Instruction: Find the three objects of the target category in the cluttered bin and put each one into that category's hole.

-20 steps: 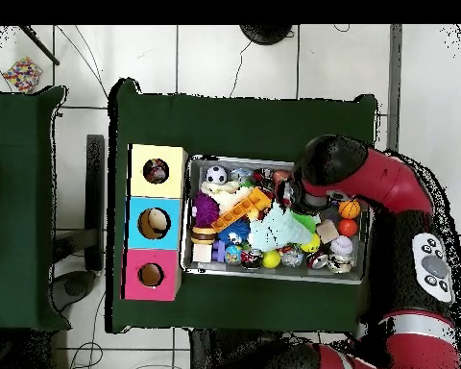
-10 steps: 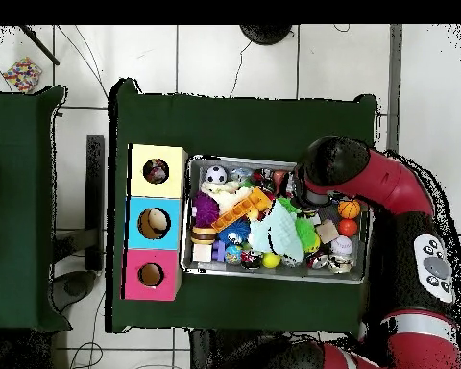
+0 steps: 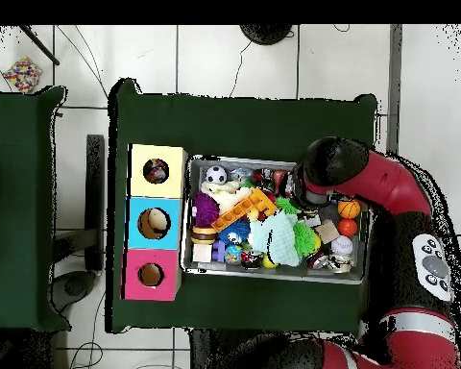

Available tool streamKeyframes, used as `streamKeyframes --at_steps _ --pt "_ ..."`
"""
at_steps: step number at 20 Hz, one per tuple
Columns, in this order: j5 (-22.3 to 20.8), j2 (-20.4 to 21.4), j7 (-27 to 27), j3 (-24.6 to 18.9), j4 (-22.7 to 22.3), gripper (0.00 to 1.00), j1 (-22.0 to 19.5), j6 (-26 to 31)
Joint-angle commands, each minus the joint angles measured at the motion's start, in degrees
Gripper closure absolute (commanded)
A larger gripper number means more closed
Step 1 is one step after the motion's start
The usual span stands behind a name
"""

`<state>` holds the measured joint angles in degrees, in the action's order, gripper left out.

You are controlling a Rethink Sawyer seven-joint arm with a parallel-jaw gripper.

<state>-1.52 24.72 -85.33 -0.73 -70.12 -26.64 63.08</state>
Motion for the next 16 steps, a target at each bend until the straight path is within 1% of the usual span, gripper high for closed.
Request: streamKeyframes --at_steps 1,3,6,8,10,13,16 --pt "-7.8 -2.8 8.7 -4.8 4.0 0.0 -0.5 -4.8" --pt "-9.8 -3.1 11.1 -5.6 5.5 0.0 -0.8 -5.3" --pt "-11.5 -2.9 13.0 -6.9 6.0 0.0 -1.4 -6.0" --pt "-12.7 -2.3 13.9 -7.5 5.3 0.0 -1.8 -6.9" --pt "-13.6 -1.8 13.8 -8.0 4.4 0.0 -2.2 -7.8" --pt "-14.2 -1.8 13.6 -9.0 4.4 0.0 -2.8 -8.0" --pt "-14.5 -2.0 12.3 -9.9 3.9 0.0 -3.5 -8.9"
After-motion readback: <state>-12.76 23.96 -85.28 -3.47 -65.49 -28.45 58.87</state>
